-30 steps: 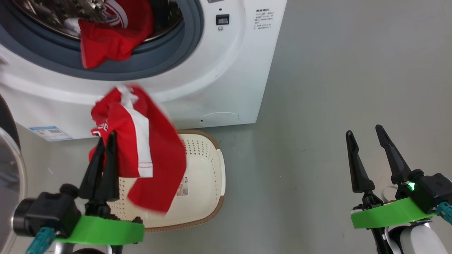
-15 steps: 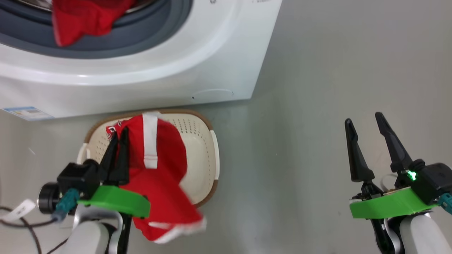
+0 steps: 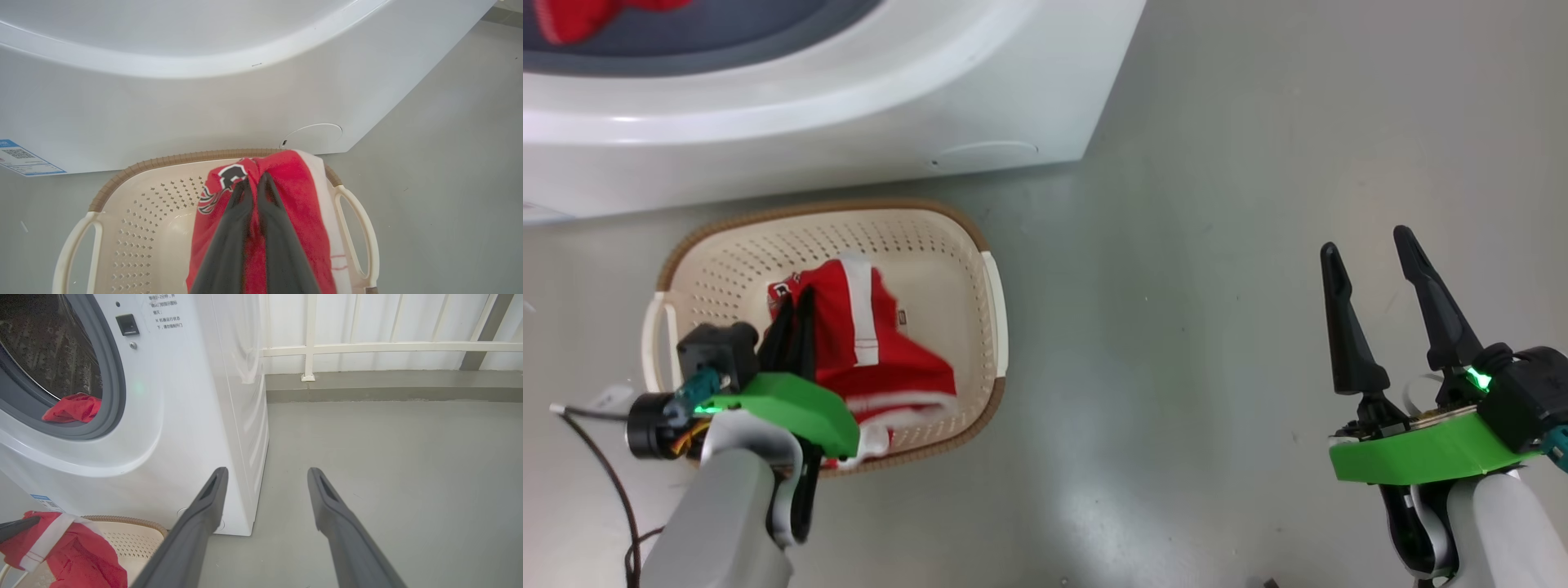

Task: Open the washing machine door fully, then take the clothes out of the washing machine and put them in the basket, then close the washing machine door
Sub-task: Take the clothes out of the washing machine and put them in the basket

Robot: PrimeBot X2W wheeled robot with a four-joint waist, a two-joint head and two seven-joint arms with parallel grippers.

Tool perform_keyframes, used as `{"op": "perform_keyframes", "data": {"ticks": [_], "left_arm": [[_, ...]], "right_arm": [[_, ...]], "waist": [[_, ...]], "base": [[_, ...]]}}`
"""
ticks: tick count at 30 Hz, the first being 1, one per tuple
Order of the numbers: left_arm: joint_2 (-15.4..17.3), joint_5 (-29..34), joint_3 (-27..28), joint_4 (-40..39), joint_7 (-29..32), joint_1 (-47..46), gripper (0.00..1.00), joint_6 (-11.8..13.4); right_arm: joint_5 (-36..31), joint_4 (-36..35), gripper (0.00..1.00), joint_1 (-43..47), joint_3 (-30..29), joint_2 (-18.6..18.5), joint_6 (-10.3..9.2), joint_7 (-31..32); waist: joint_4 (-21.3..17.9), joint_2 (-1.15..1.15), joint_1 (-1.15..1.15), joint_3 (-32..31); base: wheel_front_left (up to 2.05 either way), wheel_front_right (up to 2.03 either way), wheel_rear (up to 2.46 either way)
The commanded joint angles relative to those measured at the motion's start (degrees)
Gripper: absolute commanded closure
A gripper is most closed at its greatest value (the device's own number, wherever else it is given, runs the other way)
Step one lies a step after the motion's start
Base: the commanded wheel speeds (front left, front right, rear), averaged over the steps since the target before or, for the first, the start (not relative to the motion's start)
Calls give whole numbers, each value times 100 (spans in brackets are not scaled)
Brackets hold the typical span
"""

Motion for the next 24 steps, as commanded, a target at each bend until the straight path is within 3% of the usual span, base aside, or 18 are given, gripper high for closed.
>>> {"op": "perform_keyframes", "data": {"ticks": [1,12,24], "left_arm": [[91,-55,161,137,-97,-163,100,-72],[-2,-157,241,2095,-161,-1123,100,-475],[-94,-352,354,3312,-160,-1688,100,-564]], "right_arm": [[4,-148,0,-83,168,-21,36,-36],[25,-142,0,-288,287,-21,36,-36],[61,-117,0,-393,312,-21,36,-36]], "waist": [[-62,0,0,159],[-169,0,0,642],[-261,0,0,881]], "base": [[0,0,0],[0,0,0],[0,0,0]]}}
